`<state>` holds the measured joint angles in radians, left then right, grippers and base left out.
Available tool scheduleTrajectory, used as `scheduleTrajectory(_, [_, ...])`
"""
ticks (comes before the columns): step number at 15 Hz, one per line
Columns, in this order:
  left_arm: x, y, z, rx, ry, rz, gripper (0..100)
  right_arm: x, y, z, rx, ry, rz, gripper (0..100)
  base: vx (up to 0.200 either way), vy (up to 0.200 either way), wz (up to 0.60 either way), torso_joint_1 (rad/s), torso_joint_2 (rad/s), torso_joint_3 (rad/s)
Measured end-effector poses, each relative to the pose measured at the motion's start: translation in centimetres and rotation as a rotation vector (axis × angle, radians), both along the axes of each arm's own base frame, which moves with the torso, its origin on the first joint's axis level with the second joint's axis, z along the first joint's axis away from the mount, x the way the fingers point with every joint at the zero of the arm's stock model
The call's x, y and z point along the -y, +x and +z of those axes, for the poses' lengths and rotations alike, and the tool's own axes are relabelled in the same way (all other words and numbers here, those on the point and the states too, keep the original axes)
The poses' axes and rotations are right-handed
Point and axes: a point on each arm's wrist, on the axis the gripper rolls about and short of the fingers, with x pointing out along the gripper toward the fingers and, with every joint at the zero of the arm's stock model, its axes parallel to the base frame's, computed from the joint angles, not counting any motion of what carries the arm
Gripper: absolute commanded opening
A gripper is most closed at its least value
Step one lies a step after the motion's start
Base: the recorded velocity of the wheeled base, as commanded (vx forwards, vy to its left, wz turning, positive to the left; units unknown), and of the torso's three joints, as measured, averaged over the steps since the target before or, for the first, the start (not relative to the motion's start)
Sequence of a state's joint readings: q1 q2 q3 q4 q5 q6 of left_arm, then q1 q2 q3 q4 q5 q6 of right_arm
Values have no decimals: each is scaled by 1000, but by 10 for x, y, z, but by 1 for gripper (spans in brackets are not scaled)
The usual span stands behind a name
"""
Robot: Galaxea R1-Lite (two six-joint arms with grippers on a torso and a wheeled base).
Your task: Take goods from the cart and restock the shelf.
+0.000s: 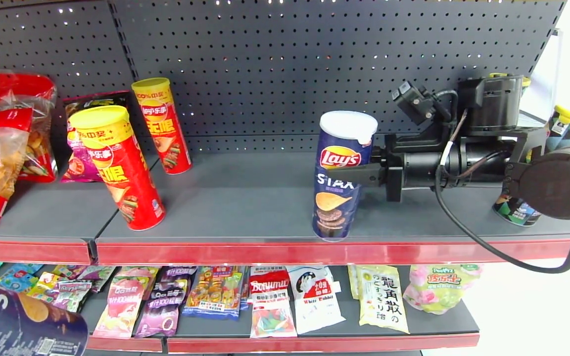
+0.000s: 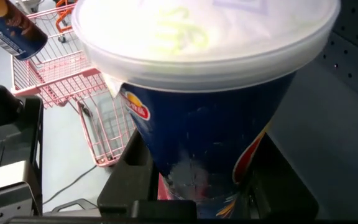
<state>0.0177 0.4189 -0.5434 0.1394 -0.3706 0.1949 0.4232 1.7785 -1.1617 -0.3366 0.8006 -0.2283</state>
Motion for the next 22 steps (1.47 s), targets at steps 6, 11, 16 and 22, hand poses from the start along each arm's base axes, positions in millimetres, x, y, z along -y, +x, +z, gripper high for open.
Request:
scheduleTrajectory(6, [0,0,0,-3,0,-2,0,1,-1,-3,-19,-5,3,100,0,0,0,0,0,0])
scheduleTrajectory(11, [0,1,-1,-5,0,-3,0,1,-2,-2,-8,-4,-9,100,0,0,0,0,0,0])
scheduleTrajectory(16, [0,1,0,-2,0,-3,0,19,-21,-9,-40,-31,-89,100,0,0,0,0,0,0])
scheduleTrajectory(22, [0,4,1,-16,-1,-22,0,57,-86,-10,-41,-46,-179,100,0,0,0,0,0,0])
